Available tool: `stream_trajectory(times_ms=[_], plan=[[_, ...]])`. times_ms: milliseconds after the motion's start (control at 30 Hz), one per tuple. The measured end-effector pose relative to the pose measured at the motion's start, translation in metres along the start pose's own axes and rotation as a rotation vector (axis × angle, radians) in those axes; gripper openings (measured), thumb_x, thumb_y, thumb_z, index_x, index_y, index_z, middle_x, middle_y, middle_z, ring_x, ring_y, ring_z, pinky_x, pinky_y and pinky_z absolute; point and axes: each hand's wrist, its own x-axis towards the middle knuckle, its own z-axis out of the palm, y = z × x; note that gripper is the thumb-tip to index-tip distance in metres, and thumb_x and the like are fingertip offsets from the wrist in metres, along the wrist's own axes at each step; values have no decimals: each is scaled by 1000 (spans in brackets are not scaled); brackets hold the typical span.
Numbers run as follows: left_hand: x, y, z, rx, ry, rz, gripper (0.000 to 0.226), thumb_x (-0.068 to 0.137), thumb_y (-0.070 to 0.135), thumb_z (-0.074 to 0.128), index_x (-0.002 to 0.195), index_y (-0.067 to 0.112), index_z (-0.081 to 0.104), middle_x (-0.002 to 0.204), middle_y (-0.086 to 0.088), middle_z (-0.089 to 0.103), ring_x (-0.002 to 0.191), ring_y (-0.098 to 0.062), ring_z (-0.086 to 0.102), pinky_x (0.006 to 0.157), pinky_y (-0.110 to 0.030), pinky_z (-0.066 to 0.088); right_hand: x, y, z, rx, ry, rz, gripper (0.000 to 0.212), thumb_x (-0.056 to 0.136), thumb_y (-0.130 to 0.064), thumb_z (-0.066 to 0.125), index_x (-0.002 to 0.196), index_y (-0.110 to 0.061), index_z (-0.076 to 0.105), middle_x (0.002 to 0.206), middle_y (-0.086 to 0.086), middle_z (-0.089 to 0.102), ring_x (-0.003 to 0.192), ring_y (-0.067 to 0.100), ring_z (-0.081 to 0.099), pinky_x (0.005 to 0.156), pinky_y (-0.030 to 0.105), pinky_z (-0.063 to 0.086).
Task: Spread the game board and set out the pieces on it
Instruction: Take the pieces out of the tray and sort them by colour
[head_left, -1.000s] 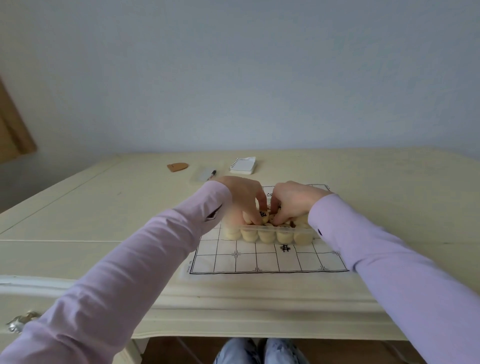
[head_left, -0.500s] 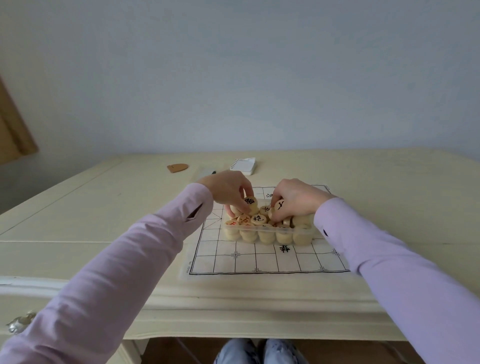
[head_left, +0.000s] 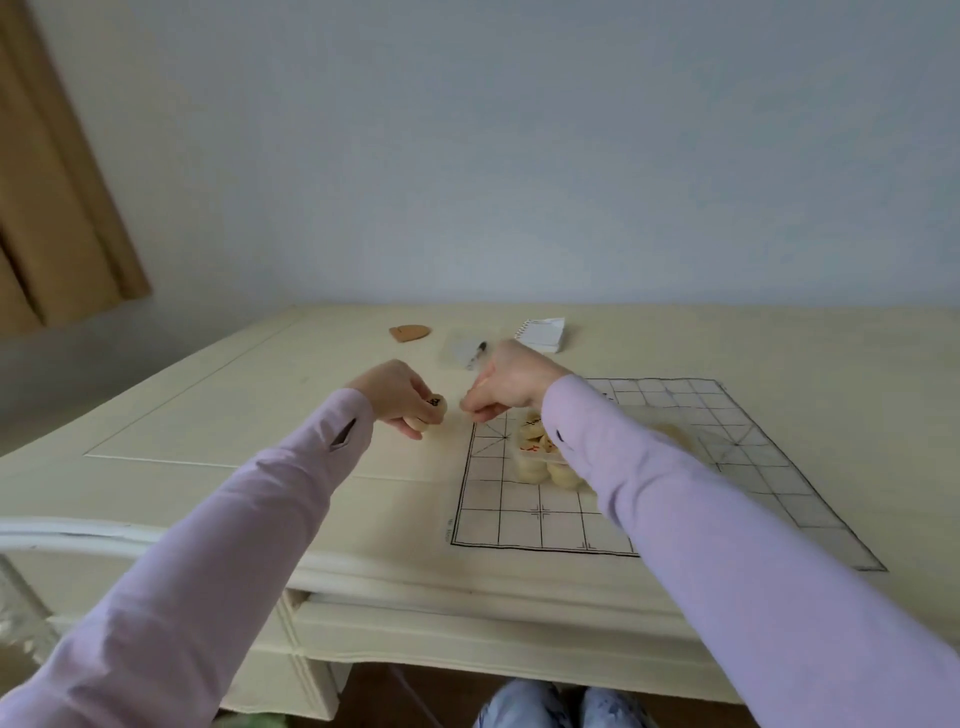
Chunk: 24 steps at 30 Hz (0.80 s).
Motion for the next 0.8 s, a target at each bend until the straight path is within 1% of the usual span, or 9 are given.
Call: stream_trajectory(times_ms=[33,100,167,267,400,500,633,733,800], plan=[[0,-5,0,15,-4,-10,19,78,14,72,97,8,69,66,1,66,51,-9,67,79,-20,52,7,-4,12,-30,-5,17,5,67,-5,68,69,0,67,75,11,69,70,17,62,92,37,53],[1,-11,1,50,-6,-23,20,78,12,72,98,10,69,63,3,63,45,-7,64,71,-15,50,19,-8,32,-49,3,38,16,61,-1,66,56,-10,54,68,10,60,67,18,58,81,32,55],[1,-15,0,96,5,-26,21,78,13,72,99,11,69,60,4,61,41,-5,61,63,-13,46,23,-11,45,-98,-6,59,21,61,0,65,54,-11,49,65,9,57,62,20,54,66,25,47],[1,-20,-3,132,11,-26,26,78,18,74,102,11,69,59,3,60,49,-10,61,64,-18,49,25,-13,55,-124,-34,85,18,63,-4,68,57,-9,53,68,9,61,62,21,53,63,25,43],[2,-22,-9,199,-1,-50,28,82,24,70,109,17,65,64,5,58,46,-10,59,48,-14,45,29,-17,60,-107,-52,68,18,64,-5,74,80,-5,65,73,9,62,66,21,55,64,24,45],[1,-23,-13,221,-38,-63,32,88,28,62,119,21,60,75,5,60,58,-15,63,72,-23,51,31,-19,59,-125,-74,41,23,71,-8,74,90,-7,62,73,8,59,66,20,55,61,23,43],[1,-26,-17,242,-95,-62,38,90,27,58,127,27,54,83,6,61,61,-11,65,75,-19,48,31,-19,56,-222,-34,42,46,76,-12,73,120,-3,59,115,10,65,107,24,62,89,29,49],[3,-30,-17,295,-149,-20,54,79,31,69,129,37,50,101,6,63,67,-9,68,86,-22,46,31,-17,55,-276,-21,45,38,83,-8,64,121,-4,59,119,10,63,103,24,61,83,27,48],[5,-31,-13,309,-133,-6,58,77,33,73,129,36,50,103,8,60,67,-8,68,87,-23,43,31,-17,56,-297,-1,42,36,86,-5,58,122,-4,58,119,11,63,106,26,60,82,28,48]])
